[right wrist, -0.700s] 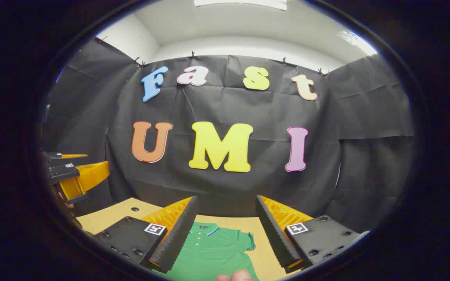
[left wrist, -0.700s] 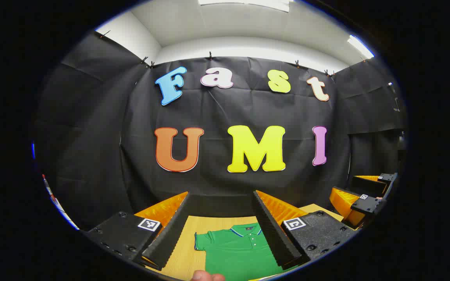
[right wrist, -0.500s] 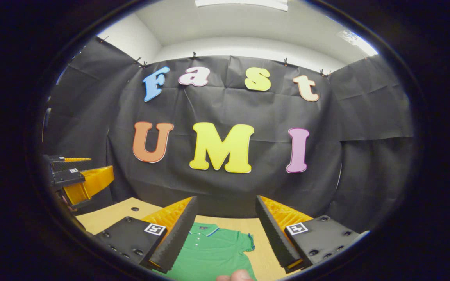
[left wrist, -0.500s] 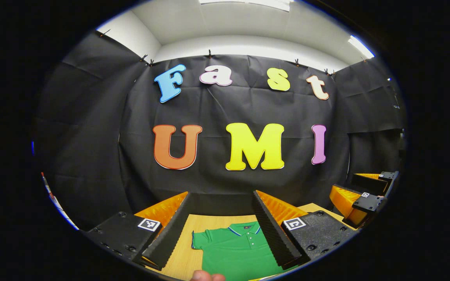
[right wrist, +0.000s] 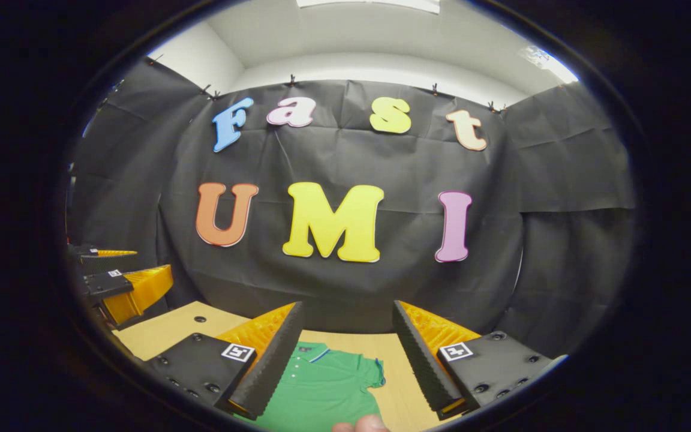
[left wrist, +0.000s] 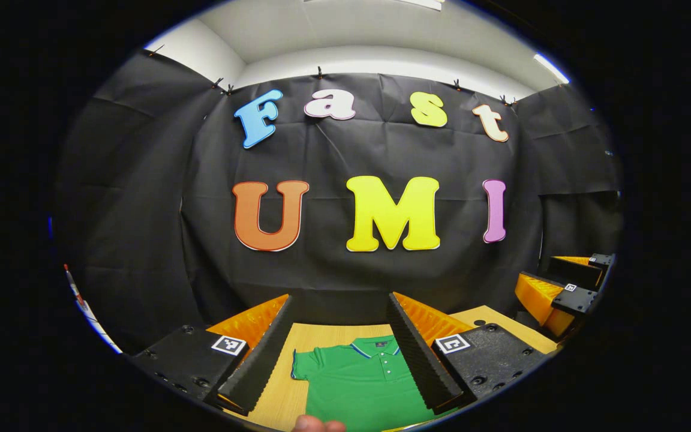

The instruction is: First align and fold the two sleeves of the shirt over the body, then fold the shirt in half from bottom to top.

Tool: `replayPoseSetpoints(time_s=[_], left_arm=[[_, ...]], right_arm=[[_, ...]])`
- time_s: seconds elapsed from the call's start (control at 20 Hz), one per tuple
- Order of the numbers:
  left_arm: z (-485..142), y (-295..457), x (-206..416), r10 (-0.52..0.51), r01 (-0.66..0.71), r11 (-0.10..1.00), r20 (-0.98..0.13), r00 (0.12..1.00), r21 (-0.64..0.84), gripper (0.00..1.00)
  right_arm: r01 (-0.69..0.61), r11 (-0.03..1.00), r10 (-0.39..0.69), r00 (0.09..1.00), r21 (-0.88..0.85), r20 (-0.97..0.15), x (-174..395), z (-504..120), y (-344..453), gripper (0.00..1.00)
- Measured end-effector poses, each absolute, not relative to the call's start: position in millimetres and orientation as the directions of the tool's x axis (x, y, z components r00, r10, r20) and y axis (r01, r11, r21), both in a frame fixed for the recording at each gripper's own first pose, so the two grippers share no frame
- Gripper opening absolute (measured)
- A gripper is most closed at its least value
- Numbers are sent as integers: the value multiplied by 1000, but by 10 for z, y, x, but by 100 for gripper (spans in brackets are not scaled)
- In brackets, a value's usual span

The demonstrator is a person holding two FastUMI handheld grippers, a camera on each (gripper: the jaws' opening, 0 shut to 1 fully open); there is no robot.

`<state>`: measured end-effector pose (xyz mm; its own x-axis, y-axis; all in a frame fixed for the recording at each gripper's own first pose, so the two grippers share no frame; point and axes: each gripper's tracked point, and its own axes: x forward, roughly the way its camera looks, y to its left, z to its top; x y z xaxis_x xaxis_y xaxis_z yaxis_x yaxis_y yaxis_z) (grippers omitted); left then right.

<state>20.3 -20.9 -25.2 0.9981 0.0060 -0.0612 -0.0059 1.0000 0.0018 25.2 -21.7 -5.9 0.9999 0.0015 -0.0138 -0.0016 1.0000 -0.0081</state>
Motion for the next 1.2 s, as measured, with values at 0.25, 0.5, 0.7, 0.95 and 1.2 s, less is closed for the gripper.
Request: replayPoseSetpoints(time_s=[0.25, 0.5, 0.7, 0.95, 1.2], left_arm=[[-283, -244, 226, 7, -7, 1000, -64, 998, 12, 98], [-355, -279, 237, 8, -8, 1000, -77, 997, 5, 99], [-437, -309, 233, 20, -19, 1000, -79, 997, 12, 98], [-561, -383, 180, 18, -15, 1000, -110, 994, 22, 99], [-551, -438, 132, 13, -8, 999, -135, 991, 42, 99]], right_arm=[[-13, 1000, 13, 999, -7, -33, 316, -110, -265, 94], [-49, 998, 47, 997, -27, -67, 341, -210, -265, 94], [-47, 998, 42, 992, -38, -115, 393, -372, -405, 94], [-37, 999, 31, 979, -28, -202, 518, -689, -597, 94], [-23, 1000, 19, 964, -10, -265, 780, -1032, -851, 94]])
